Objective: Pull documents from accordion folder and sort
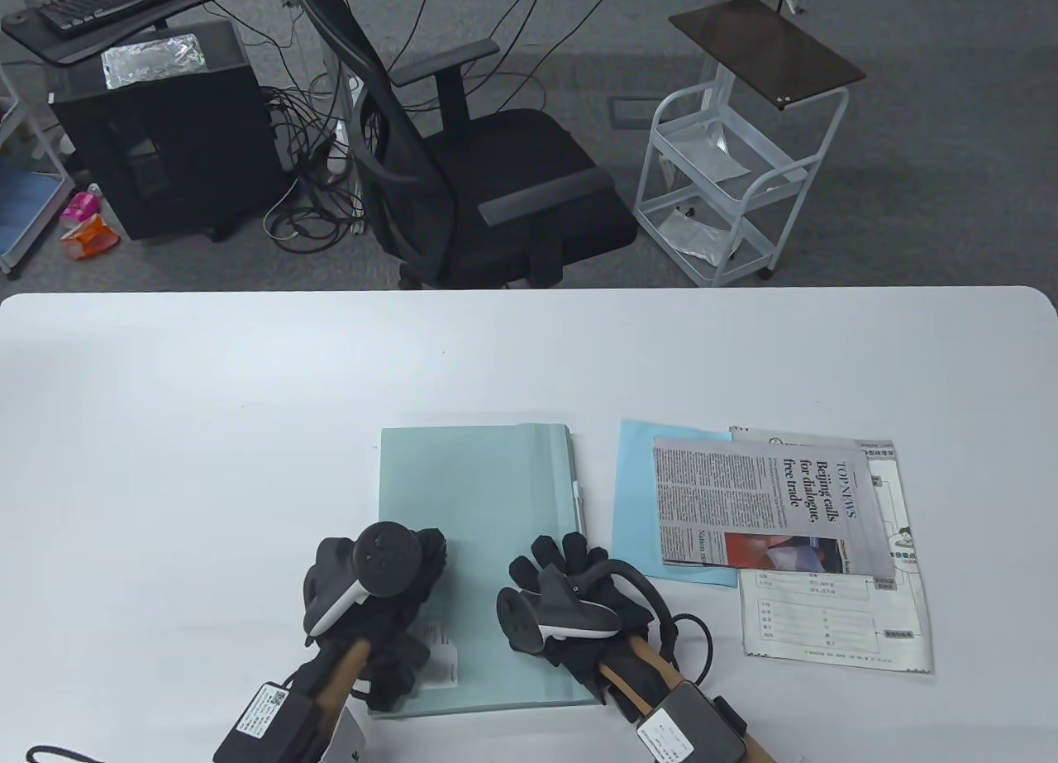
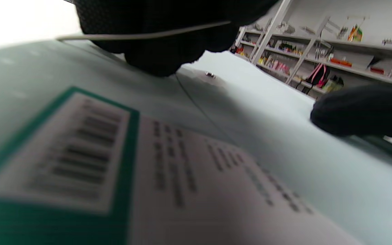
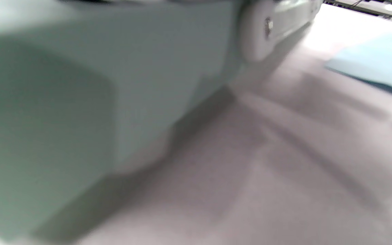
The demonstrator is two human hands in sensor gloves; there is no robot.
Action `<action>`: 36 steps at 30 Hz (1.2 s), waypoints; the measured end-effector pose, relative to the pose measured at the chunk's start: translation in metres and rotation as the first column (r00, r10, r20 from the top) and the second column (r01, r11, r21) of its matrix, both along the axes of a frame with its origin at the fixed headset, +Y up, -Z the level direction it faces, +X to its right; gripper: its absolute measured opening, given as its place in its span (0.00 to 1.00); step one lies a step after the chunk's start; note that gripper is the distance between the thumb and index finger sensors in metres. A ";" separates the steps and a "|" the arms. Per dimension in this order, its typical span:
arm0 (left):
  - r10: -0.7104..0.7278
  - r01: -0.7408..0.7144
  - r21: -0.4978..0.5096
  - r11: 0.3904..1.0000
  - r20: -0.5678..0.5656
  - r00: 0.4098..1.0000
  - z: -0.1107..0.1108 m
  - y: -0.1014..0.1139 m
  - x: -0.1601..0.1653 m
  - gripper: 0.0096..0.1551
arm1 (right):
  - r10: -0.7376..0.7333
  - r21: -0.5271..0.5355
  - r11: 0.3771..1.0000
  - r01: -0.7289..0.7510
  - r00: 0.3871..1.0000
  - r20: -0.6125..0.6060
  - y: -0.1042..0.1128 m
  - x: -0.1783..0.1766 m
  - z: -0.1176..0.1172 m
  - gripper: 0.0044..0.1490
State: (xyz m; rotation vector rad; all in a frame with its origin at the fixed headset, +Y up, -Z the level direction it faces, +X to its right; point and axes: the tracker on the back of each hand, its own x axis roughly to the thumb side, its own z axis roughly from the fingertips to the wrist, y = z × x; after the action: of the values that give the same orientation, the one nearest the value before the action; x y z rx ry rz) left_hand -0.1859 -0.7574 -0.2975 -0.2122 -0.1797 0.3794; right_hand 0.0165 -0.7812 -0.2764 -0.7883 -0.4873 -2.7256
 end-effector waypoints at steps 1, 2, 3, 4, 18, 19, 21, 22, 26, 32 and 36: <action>-0.032 0.032 -0.007 0.999 -0.002 0.999 -0.001 -0.001 0.002 0.24 | 0.001 0.000 1.000 -0.001 1.000 0.000 0.000 0.000 0.000 0.51; -0.071 0.071 -0.014 0.997 0.002 0.997 -0.003 -0.003 0.004 0.24 | 0.003 0.001 1.000 -0.003 1.000 -0.001 0.000 0.000 0.000 0.51; -0.134 0.134 -0.030 0.990 0.025 0.991 -0.007 -0.004 0.007 0.23 | 0.005 0.002 1.000 -0.005 1.000 -0.001 0.000 0.000 0.000 0.51; -0.159 0.161 -0.032 0.987 0.033 0.987 -0.008 -0.005 0.009 0.22 | 0.006 0.002 1.000 -0.006 1.000 -0.001 0.000 -0.001 0.000 0.51; -0.495 0.498 0.000 0.867 0.117 0.861 -0.017 -0.009 0.040 0.29 | 0.020 0.008 1.000 -0.020 1.000 -0.004 0.001 -0.003 0.001 0.51; -0.514 0.518 -0.006 0.856 0.116 0.850 -0.017 -0.009 0.041 0.30 | 0.018 0.009 1.000 -0.018 1.000 -0.003 0.001 -0.003 0.001 0.51; -0.548 0.553 -0.012 0.833 0.119 0.828 -0.018 -0.006 0.043 0.30 | 0.015 0.010 1.000 -0.015 1.000 -0.004 0.001 -0.003 0.001 0.51; -0.570 0.576 -0.018 0.817 0.115 0.813 -0.019 -0.005 0.043 0.31 | 0.012 0.009 1.000 -0.012 1.000 -0.004 0.001 -0.003 0.001 0.51; -0.626 0.633 -0.037 0.773 0.117 0.771 -0.022 0.001 0.044 0.33 | 0.000 0.002 1.000 0.000 1.000 -0.002 0.002 -0.002 0.001 0.51; -0.616 0.624 -0.087 0.777 0.099 0.781 -0.020 0.005 0.029 0.35 | -0.028 0.000 1.000 0.028 1.000 -0.004 0.008 0.001 -0.001 0.51; -0.616 0.623 -0.124 0.772 0.091 0.782 -0.015 0.011 0.016 0.38 | -0.062 0.007 0.998 0.062 0.998 -0.006 0.015 0.005 -0.005 0.53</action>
State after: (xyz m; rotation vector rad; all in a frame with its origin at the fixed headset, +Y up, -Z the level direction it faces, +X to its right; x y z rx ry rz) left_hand -0.1696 -0.7461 -0.3125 -0.4125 -0.1158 -0.2812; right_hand 0.0217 -0.7661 -0.2814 -0.8226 -0.4592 -2.7794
